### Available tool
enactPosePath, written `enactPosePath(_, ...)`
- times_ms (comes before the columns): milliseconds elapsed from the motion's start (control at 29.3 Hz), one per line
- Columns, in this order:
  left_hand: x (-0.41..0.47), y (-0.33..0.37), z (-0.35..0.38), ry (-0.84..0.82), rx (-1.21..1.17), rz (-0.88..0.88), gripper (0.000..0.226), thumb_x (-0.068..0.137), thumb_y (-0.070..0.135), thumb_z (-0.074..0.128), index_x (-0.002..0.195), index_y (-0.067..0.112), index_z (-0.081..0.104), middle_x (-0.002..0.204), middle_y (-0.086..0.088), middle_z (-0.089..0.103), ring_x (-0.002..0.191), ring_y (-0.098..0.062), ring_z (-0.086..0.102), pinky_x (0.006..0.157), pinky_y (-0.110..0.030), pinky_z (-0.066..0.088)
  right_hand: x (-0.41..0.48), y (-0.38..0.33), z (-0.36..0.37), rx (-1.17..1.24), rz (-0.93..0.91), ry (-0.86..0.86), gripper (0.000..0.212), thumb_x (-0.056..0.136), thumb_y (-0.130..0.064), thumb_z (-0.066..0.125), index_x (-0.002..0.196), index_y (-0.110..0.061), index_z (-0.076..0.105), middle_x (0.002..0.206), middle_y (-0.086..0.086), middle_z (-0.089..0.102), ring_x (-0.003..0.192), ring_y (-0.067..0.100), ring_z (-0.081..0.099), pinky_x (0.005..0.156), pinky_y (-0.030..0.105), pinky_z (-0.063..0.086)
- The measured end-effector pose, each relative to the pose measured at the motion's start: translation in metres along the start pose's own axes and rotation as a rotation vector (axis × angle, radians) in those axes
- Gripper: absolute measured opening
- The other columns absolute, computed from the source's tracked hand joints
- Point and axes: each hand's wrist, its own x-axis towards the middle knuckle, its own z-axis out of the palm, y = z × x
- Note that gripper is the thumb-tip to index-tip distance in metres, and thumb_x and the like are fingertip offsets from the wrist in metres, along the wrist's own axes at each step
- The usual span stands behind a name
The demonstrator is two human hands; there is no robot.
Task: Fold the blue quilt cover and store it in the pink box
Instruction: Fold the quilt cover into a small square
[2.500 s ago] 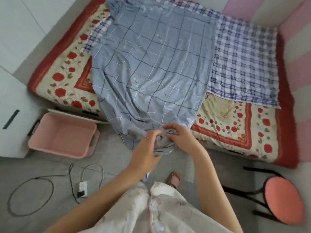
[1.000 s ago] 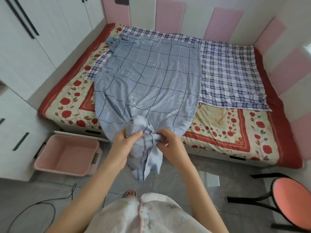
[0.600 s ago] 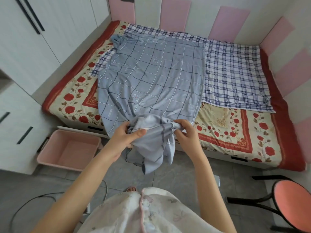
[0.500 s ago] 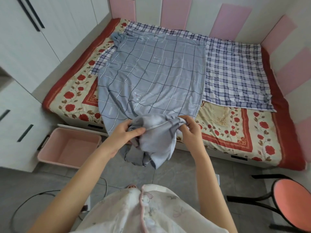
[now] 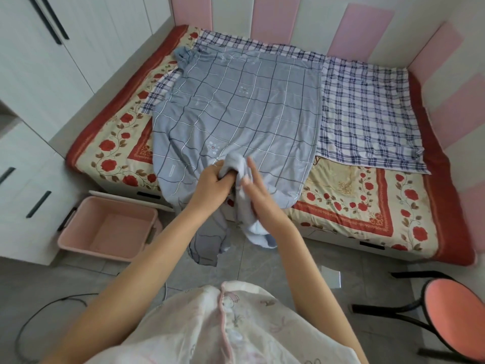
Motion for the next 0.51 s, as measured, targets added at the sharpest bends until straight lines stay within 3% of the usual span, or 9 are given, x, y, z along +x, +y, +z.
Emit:
enactPosePath(68, 0.004, 0.007, 0.005, 0.03, 0.008, -0.01, 0.027, 0.089, 0.017, 0.049, 0.063, 0.013, 0.051, 0.06, 0.0, 0.053, 0.059, -0.014, 0.052, 0.056, -0.027, 0.04, -0.003, 0.008, 0.013, -0.211, -0.075, -0.133, 0.091, 0.073, -0.05, 0.068, 0.146, -0.013, 0.028, 0.146, 0.006, 0.039, 0.134, 0.01, 0.038, 0.104, 0.021, 0.038)
enactPosePath(103, 0.004, 0.005, 0.006, 0.05, 0.02, -0.016, 0.03, 0.091, 0.013, 0.048, 0.061, 0.013, 0.049, 0.057, 0.0, 0.051, 0.057, -0.014, 0.051, 0.054, -0.025, 0.039, -0.004, 0.016, 0.019, -0.34, -0.132, -0.11, 0.089, 0.071, -0.047, 0.071, 0.144, -0.011, 0.033, 0.144, 0.008, 0.04, 0.135, 0.012, 0.036, 0.108, 0.029, 0.037)
enactPosePath(171, 0.008, 0.002, 0.005, 0.059, 0.028, -0.007, 0.03, 0.09, 0.014, 0.048, 0.059, 0.013, 0.046, 0.052, 0.001, 0.047, 0.048, -0.008, 0.047, 0.047, -0.02, 0.036, -0.001, 0.031, 0.024, -0.482, -0.206, 0.085, 0.074, 0.076, -0.03, 0.072, 0.141, -0.015, 0.04, 0.145, 0.01, 0.036, 0.135, 0.015, 0.033, 0.111, 0.039, 0.034)
enactPosePath(273, 0.007, -0.002, -0.008, 0.025, 0.042, 0.058, 0.028, 0.083, 0.019, 0.047, 0.066, -0.004, 0.049, 0.054, -0.005, 0.041, 0.052, -0.014, 0.037, 0.052, -0.026, 0.033, -0.007, 0.037, 0.009, -0.443, -0.146, 0.386, 0.071, 0.078, 0.006, 0.058, 0.141, -0.022, 0.039, 0.144, 0.002, 0.033, 0.121, 0.01, 0.043, 0.091, 0.026, 0.042)
enactPosePath(342, 0.008, -0.006, -0.019, 0.048, 0.11, 0.128, 0.032, 0.08, 0.019, 0.049, 0.069, -0.011, 0.048, 0.056, -0.009, 0.038, 0.054, -0.012, 0.033, 0.053, -0.027, 0.028, -0.013, 0.039, -0.01, -0.582, -0.007, 0.504, 0.055, 0.08, 0.006, 0.054, 0.129, -0.019, 0.051, 0.132, -0.001, 0.046, 0.106, 0.013, 0.052, 0.073, 0.027, 0.042)
enactPosePath(410, 0.01, -0.01, -0.028, 0.071, 0.2, 0.168, 0.028, 0.082, 0.01, 0.057, 0.068, -0.013, 0.051, 0.059, -0.016, 0.04, 0.057, -0.013, 0.036, 0.054, -0.027, 0.028, -0.019, 0.038, -0.031, -0.689, 0.102, 0.636, 0.035, 0.084, 0.0, 0.054, 0.115, -0.015, 0.06, 0.12, 0.001, 0.054, 0.091, 0.018, 0.056, 0.066, 0.031, 0.043)
enactPosePath(513, 0.011, -0.031, -0.049, 0.099, 0.391, 0.301, 0.033, 0.074, 0.003, 0.071, 0.053, 0.005, 0.045, 0.062, -0.007, 0.044, 0.057, -0.016, 0.041, 0.055, -0.024, 0.03, -0.033, 0.026, -0.054, -0.709, 0.132, 0.799, 0.027, 0.084, -0.002, 0.052, 0.106, -0.012, 0.064, 0.105, 0.006, 0.064, 0.08, 0.019, 0.054, 0.061, 0.028, 0.037)
